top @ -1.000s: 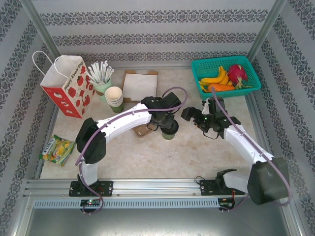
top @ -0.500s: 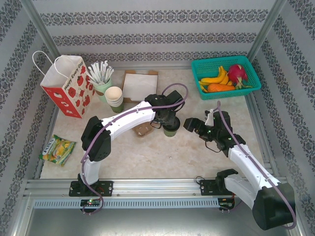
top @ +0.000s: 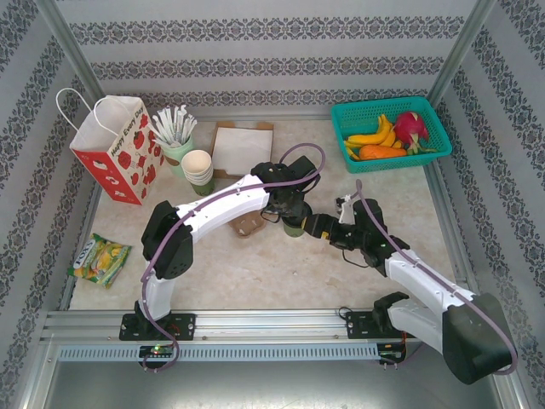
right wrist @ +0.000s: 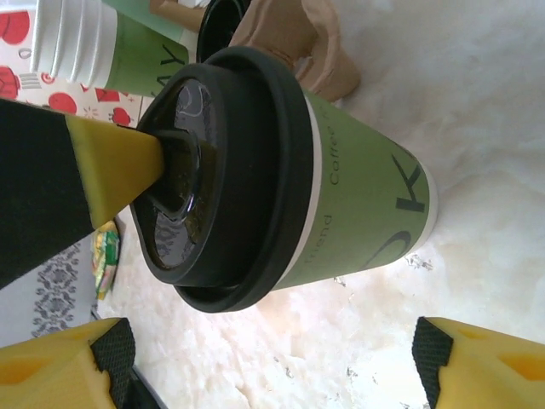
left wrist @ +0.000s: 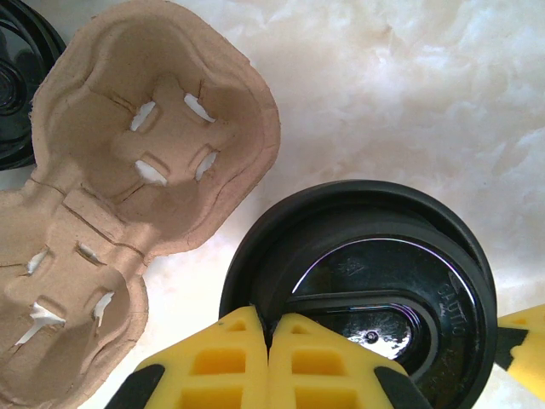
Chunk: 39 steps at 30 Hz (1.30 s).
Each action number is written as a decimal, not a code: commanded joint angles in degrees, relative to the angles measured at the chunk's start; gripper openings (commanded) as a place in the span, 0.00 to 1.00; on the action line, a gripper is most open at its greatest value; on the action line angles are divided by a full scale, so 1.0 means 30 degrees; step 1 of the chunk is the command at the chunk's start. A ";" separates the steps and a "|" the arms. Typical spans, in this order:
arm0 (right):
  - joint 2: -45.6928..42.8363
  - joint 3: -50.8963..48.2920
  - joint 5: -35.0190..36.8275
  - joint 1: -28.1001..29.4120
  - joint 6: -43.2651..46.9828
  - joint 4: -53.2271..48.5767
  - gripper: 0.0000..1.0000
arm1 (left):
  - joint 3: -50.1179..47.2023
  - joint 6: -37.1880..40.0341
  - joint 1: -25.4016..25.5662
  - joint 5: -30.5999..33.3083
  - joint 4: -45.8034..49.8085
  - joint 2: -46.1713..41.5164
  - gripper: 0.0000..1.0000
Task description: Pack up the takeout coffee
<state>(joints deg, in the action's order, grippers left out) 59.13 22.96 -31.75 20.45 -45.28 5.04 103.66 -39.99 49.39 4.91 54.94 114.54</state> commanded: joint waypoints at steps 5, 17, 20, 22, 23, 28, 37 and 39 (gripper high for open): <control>0.0897 -0.0011 0.1034 0.0508 -0.0069 0.2362 0.75 | 0.0077 -0.0287 -0.0173 -0.0434 0.1111 0.0903 0.00; 0.2052 0.0120 0.1051 0.0830 0.0821 0.2349 0.69 | 0.0223 -0.0199 -0.0173 -0.0571 0.1126 0.0989 0.00; 0.2042 0.0083 0.1421 0.0992 0.0918 0.2449 0.67 | 0.0193 -0.0205 -0.0173 -0.0559 0.1141 0.0989 0.00; 0.1900 -0.0041 0.1529 0.1120 0.1152 0.2541 0.66 | 0.0165 -0.0226 -0.0173 -0.0544 0.1141 0.0961 0.00; 0.1748 -0.0187 0.1475 0.1184 0.1230 0.2777 0.66 | 0.0165 -0.0212 -0.0173 -0.0552 0.1141 0.0960 0.00; 0.0665 -0.0632 0.1708 0.1205 0.1469 0.2921 0.66 | 0.0135 -0.0258 -0.0173 -0.0579 0.1141 0.0960 0.00; 0.1127 -0.0507 0.1385 0.1314 0.1630 0.3010 0.62 | 0.0075 -0.0221 -0.0174 -0.0669 0.1053 0.0960 0.00; 0.1287 -0.0447 0.1542 0.1340 0.1689 0.3008 0.61 | 0.0063 -0.0186 -0.0173 -0.0669 0.1053 0.0960 0.00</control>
<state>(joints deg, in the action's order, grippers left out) 62.24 21.52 -27.77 23.55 -41.71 12.73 104.07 -39.99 49.01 4.51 55.11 114.78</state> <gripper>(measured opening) 0.616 0.049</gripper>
